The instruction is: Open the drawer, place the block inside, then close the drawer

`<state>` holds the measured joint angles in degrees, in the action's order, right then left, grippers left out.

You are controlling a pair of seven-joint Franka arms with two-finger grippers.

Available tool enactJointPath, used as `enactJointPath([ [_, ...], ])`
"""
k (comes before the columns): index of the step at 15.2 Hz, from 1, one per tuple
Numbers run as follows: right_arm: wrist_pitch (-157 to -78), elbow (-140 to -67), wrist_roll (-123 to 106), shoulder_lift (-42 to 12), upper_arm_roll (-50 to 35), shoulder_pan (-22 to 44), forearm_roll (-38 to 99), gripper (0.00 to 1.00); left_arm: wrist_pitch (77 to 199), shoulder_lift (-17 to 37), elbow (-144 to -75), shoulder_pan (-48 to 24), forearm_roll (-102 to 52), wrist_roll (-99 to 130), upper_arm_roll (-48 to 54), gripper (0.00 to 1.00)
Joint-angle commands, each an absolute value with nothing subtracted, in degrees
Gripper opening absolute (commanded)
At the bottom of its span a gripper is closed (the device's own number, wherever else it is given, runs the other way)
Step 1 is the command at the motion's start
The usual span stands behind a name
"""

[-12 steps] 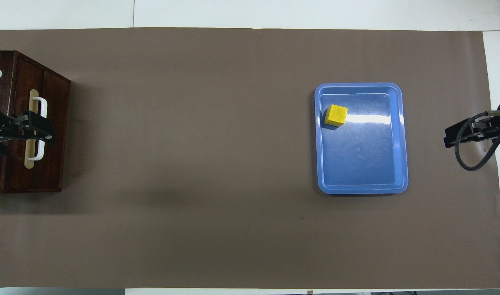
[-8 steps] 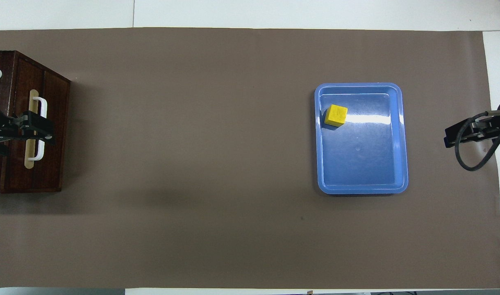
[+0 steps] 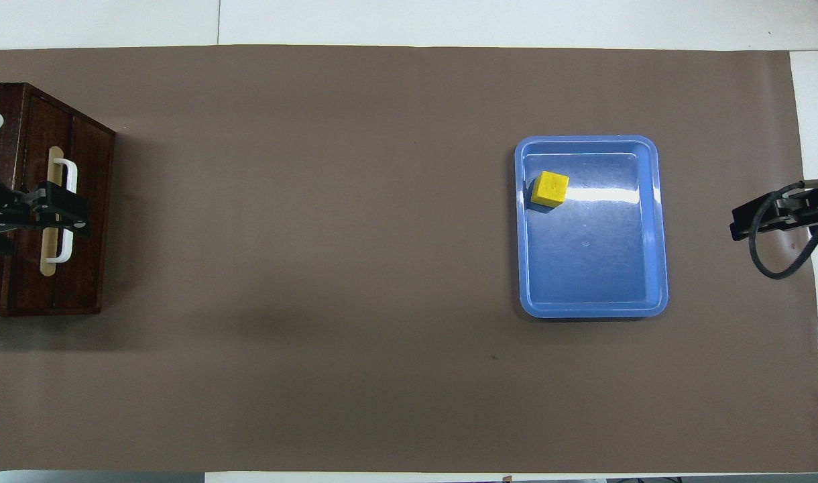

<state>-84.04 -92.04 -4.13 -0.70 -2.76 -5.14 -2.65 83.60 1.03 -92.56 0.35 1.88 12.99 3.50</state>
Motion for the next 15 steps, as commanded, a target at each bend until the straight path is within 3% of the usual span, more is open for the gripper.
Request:
enactJointPath([
  [1, -85.07, -92.63, -4.40, -0.26, -3.34, -6.15, -2.90, 1.00, 84.02, 0.09, -93.43, 0.35, 1.23, 13.18, 3.25, 1.00],
  [5, -86.13, -96.75, 14.00, 0.18, -3.16, -6.24, 4.10, 1.00, 84.02, 0.09, -93.43, 0.35, 1.23, 13.18, 3.25, 1.00],
  [8, -89.29, -99.05, 32.63, -2.71, -3.16, -6.59, 12.80, 1.00, 84.11, -0.17, -93.34, -0.61, 1.23, 13.18, 3.69, 1.00],
  [12, -100.43, -103.96, 52.85, -6.49, -2.99, -7.12, 26.24, 1.00, 87.35, -1.31, -95.70, -1.67, 1.58, 12.23, 3.69, 1.00],
  [15, -108.96, -108.00, 61.77, -7.82, -2.99, -6.33, 33.55, 1.00, 98.39, -3.60, -102.46, -1.67, 1.84, 8.11, 3.69, 1.00],
])
